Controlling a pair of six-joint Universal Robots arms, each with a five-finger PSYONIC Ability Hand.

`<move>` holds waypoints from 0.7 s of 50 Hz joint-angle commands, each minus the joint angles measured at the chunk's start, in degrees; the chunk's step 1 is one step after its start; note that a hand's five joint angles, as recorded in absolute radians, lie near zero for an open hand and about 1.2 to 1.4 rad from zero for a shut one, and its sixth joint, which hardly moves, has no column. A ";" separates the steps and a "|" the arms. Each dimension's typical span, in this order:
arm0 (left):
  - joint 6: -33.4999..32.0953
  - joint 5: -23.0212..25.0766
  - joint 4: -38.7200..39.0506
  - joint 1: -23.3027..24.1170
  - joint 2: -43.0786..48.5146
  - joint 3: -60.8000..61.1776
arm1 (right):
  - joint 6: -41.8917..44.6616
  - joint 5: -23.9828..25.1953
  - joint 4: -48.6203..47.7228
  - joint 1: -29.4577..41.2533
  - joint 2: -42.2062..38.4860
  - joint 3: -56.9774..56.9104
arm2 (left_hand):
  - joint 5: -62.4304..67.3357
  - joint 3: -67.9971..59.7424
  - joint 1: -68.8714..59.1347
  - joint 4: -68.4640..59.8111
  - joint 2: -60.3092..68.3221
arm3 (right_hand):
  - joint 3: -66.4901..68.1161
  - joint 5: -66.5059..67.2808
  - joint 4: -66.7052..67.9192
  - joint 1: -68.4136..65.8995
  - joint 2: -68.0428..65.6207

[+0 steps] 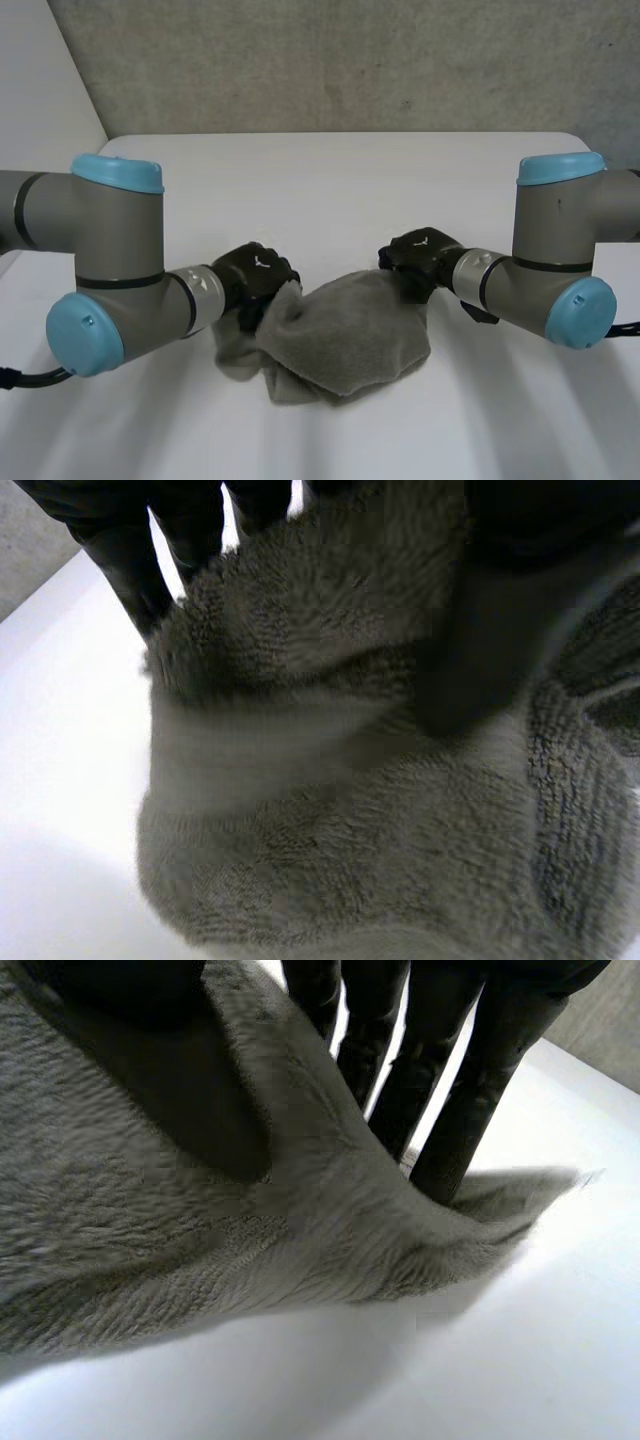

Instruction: Fold the towel.

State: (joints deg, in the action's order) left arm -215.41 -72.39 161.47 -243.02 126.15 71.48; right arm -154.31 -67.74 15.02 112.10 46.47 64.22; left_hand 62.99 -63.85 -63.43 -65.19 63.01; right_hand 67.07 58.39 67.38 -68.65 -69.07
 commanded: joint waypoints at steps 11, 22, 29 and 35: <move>24.07 -26.83 24.86 -0.18 -6.44 -21.29 | -7.93 -12.77 -51.85 -0.04 21.11 7.85 | 7.01 -16.15 -16.57 -14.81 16.99 | 12.93 11.61 12.62 -11.35 -10.93; 28.56 -21.12 29.34 0.35 -12.95 -1.78 | -6.17 -6.35 -43.67 0.66 24.63 15.50 | 7.01 -16.15 -16.57 -14.81 16.99 | 12.93 11.61 12.62 -11.35 -10.93; 19.70 -17.78 31.96 0.00 -12.33 14.72 | 3.30 -2.40 -33.67 -0.30 21.03 21.63 | 5.54 -14.67 -15.10 -13.33 15.51 | 12.93 11.61 12.62 -11.35 -10.93; 9.86 -17.52 36.81 -0.44 -11.63 24.92 | 8.76 -3.01 -30.85 -0.30 17.52 27.87 | -11.60 2.46 2.04 3.80 -1.62 | 12.93 11.61 12.62 -11.35 -10.93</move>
State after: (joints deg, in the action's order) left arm -196.86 -89.97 194.27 -243.07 113.73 87.77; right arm -150.41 -70.16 -18.16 111.87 67.10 86.77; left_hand 79.71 -79.06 -78.39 -78.61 79.04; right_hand 76.36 66.26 76.16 -75.32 -74.51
